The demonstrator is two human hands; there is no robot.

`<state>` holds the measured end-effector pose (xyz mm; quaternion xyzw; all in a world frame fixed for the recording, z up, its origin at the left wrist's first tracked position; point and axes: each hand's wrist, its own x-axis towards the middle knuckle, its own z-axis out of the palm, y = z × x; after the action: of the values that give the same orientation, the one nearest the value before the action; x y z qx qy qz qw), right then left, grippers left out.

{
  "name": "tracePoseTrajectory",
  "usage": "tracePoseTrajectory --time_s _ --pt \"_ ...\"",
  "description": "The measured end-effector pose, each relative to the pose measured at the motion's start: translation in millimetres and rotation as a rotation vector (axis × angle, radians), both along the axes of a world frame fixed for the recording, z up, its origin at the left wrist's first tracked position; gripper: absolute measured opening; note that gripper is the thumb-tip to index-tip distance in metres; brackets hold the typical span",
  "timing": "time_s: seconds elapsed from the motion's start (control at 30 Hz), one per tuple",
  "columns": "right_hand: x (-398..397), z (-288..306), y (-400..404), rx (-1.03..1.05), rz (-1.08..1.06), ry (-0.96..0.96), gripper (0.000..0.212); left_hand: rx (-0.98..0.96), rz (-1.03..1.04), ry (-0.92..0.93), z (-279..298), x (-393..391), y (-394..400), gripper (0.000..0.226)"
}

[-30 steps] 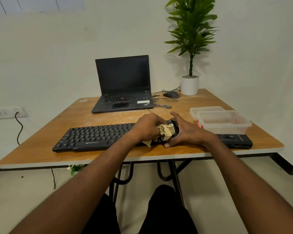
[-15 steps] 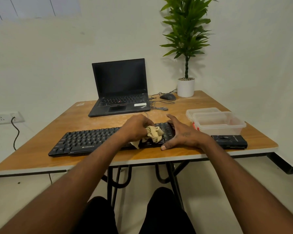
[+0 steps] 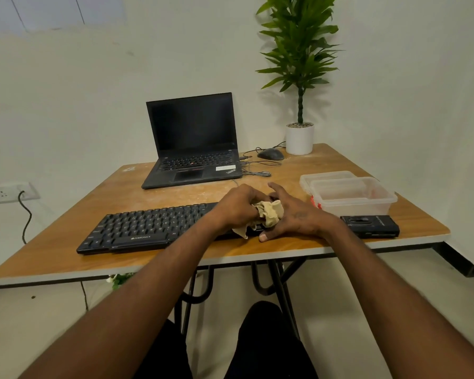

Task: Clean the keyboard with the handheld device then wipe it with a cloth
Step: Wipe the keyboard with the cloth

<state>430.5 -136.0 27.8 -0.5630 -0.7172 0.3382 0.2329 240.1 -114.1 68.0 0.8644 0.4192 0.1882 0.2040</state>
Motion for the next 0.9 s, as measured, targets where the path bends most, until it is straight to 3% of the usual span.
tracePoseTrajectory --time_s 0.2,0.63,0.9 --pt "0.8 0.0 -3.1 0.014 -0.011 0.021 0.137 0.059 0.128 0.127 3.7 -28.7 15.5 0.036" --pt "0.8 -1.4 0.0 -0.026 0.012 0.057 0.141 0.053 0.046 -0.004 -1.9 12.4 8.4 0.034" --pt "-0.6 -1.2 -2.5 0.043 -0.010 -0.016 0.139 0.102 0.194 0.115 5.7 -17.0 22.7 0.040"
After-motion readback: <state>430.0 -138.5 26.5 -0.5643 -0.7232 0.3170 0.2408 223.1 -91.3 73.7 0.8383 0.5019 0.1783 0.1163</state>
